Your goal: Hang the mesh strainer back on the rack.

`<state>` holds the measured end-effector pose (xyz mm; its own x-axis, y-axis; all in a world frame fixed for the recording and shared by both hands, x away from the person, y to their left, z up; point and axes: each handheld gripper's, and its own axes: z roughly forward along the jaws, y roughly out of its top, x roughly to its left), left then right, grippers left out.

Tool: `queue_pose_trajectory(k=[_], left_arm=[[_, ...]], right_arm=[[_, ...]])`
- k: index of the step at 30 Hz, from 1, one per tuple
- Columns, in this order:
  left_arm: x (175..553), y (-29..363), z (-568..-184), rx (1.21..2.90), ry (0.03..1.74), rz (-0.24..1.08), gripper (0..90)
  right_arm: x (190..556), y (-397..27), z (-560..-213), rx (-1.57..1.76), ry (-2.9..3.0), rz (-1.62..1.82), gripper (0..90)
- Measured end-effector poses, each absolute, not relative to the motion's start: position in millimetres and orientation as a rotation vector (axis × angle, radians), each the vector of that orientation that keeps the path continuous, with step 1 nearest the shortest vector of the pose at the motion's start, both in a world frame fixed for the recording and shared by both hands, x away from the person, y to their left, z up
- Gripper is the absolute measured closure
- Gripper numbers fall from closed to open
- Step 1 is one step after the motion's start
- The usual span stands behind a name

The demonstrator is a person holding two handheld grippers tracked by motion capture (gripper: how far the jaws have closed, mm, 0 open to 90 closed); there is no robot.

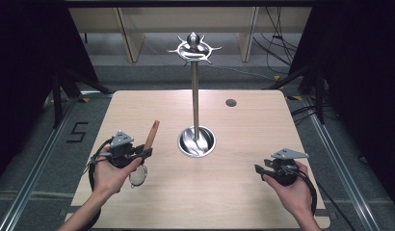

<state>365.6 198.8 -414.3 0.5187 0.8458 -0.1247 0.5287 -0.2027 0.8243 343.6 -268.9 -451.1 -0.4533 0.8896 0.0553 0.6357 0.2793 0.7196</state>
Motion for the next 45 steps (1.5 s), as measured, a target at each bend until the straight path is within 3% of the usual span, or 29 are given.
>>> queue_pose_trajectory(k=[45], left_arm=[[351.5,167.2,-332.6,1.720,0.916,0.549,67.7]], right_arm=[[345.1,-266.7,-449.7,1.385,2.189,0.987,54.7]])
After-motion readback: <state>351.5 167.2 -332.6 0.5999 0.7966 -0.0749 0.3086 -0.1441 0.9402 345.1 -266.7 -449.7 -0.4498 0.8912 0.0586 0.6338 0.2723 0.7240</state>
